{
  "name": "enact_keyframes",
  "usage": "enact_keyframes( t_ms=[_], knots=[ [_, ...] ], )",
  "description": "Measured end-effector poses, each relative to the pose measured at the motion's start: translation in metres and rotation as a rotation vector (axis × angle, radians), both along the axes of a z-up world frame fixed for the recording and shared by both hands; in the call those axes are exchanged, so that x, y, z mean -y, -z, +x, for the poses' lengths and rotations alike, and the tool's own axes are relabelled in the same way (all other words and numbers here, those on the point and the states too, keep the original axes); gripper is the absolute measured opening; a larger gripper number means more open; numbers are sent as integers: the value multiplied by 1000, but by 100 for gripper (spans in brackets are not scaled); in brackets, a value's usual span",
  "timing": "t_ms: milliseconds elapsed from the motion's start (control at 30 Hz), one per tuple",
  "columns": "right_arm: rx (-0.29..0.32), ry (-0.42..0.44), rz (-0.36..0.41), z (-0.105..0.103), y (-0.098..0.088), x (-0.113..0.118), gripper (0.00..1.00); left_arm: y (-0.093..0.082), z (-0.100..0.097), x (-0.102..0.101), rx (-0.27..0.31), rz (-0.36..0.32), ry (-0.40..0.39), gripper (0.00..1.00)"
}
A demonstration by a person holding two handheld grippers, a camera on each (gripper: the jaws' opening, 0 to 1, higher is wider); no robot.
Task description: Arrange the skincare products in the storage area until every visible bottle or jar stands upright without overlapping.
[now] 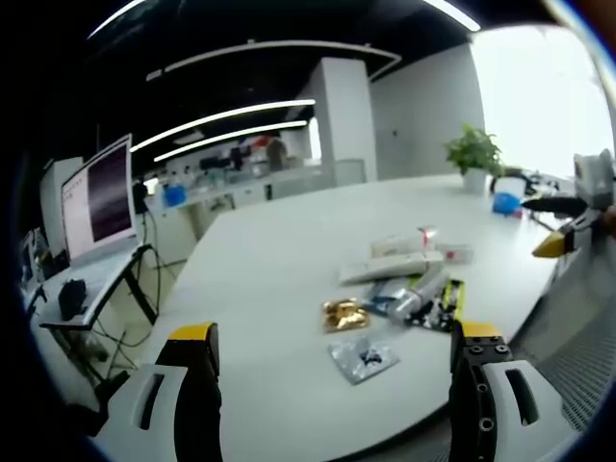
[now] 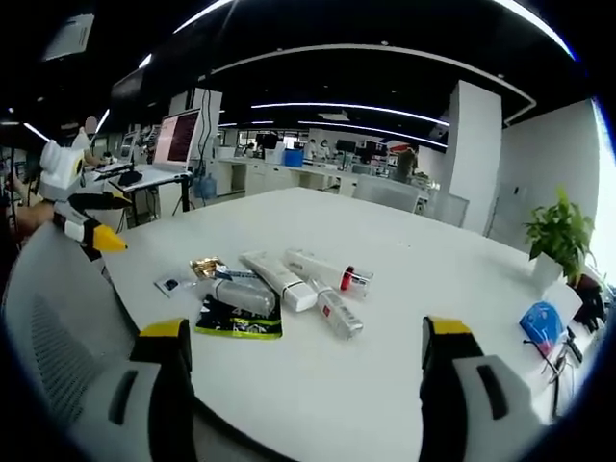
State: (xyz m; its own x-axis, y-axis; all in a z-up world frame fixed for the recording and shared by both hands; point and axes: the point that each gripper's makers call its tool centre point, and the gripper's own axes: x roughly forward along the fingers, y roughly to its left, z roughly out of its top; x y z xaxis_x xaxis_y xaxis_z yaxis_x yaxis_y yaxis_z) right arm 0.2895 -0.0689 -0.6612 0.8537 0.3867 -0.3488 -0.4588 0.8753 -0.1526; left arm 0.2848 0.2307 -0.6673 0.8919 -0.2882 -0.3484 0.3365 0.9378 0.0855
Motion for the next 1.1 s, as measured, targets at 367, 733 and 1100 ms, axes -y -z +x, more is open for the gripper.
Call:
enact_keyframes(
  t_ms=[367, 733, 1100],
  knots=[
    [-53, -109, -18, 2, -1, -16, 99, 0, 0, 1, -1, -7, 4, 97],
    [-108, -217, -159, 18, -3, -22, 99, -4, 1, -1, 17, -19, -5, 97],
    [-141, -311, -229, 44, -11, -29, 98, -5, 0, 0, 20, -31, -1, 97]
  ],
)
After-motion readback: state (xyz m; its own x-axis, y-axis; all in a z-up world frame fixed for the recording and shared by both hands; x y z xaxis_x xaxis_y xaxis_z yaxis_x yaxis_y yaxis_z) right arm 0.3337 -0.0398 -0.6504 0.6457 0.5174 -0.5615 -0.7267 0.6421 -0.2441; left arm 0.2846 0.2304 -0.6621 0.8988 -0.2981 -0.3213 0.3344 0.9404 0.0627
